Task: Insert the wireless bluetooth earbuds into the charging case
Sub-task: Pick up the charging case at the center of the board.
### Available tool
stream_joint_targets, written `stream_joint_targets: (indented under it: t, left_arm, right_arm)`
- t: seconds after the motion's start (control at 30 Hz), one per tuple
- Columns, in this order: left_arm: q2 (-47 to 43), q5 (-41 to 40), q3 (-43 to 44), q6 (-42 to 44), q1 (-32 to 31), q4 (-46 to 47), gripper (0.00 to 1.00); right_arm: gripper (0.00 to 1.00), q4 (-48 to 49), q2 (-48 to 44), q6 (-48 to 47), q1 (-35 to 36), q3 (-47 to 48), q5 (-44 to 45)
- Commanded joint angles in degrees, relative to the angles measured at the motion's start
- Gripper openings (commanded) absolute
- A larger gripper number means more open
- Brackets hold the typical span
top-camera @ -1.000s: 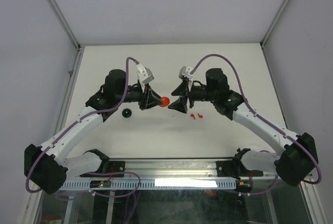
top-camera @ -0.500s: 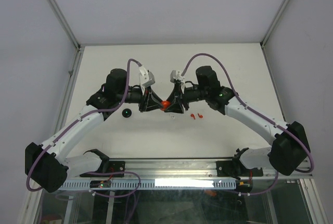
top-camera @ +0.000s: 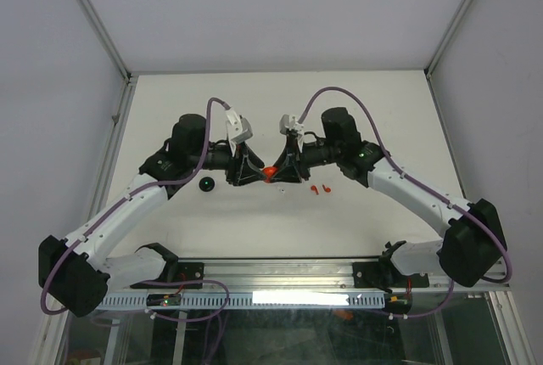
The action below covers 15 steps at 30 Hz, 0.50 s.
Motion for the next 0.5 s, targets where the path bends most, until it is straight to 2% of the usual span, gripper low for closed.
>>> stream_joint_targets:
  t: [0.0,0.13,0.27,0.47]
  left_arm:
    - [-4.63,-5.64,-2.6,-4.74,-0.33,7.93,0.47]
    - [-10.04,-8.44,-9.92,-13.16,-0.24,20.69,0.52]
    - [-14.15,-9.23,-18.1,-21.56,-0.24,36.16,0.53]
    - [-13.7,-8.78,-23.24,-29.67,-0.24,48.19,0.51]
  right_arm:
    - [0.06,8.82,-3.97,5.93,-1.49,-2.16,-1.09]
    - [0.06,16.61,-5.58,12.37,-2.2,-5.84,0.04]
    - [0.06,23.89,-6.66,18.54,-2.2,-8.26,0.9]
    - [0.07,29.47,-8.16,22.85,-2.2,-10.39,1.82]
